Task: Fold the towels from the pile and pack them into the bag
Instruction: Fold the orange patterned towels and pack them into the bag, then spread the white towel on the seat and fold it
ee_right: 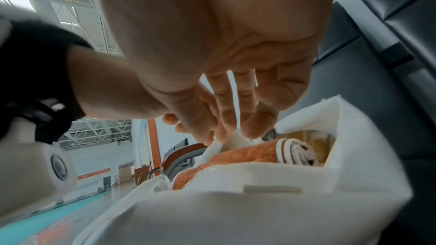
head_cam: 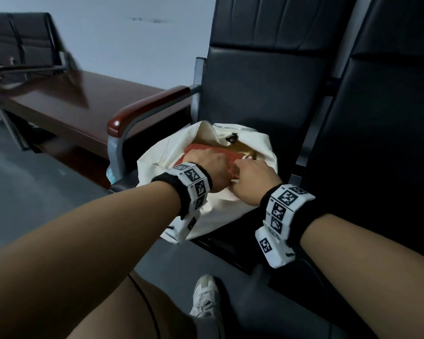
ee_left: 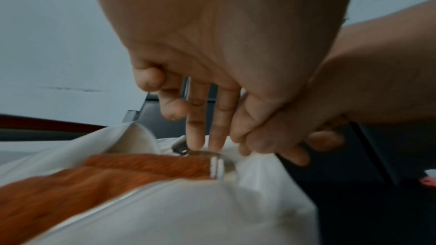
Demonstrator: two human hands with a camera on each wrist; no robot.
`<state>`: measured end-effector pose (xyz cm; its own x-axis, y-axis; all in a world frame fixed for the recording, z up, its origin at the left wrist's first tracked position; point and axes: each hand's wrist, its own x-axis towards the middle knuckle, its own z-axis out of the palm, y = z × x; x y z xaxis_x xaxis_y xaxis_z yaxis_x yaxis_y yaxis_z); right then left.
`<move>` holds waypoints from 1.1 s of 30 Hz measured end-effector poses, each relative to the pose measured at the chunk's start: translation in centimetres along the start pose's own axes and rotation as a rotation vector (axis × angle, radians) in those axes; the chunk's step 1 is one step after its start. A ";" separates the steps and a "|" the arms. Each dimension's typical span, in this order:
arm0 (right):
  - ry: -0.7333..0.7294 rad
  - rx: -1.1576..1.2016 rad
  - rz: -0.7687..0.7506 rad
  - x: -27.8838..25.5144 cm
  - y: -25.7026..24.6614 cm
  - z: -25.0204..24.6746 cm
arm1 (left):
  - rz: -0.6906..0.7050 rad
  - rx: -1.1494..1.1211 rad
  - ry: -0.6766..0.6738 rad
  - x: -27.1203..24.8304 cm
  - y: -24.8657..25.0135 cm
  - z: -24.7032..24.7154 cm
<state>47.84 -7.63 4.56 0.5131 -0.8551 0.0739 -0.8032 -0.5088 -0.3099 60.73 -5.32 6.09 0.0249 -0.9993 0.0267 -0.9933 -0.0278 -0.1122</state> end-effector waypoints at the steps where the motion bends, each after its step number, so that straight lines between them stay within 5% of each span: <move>1: 0.013 -0.010 0.004 -0.4 0.3 -0.4 | 0.030 0.007 0.016 -0.1 1.2 -0.6; 8: 0.036 -0.072 0.173 -5.0 5.9 -4.3 | 0.172 -0.025 0.025 0.3 9.5 -3.2; 20: 0.129 -0.088 0.643 -20.8 23.3 -10.4 | 0.503 -0.133 -0.070 0.6 34.0 -4.5; 33: 0.318 0.060 1.107 -35.6 38.0 -8.8 | 0.819 -0.228 -0.186 -3.5 53.9 0.7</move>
<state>-3.62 2.56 -1.47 -0.5701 -0.8209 -0.0334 -0.7459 0.5342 -0.3978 7.21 -3.37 -0.73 -0.7089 -0.6913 -0.1401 -0.7048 0.6870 0.1767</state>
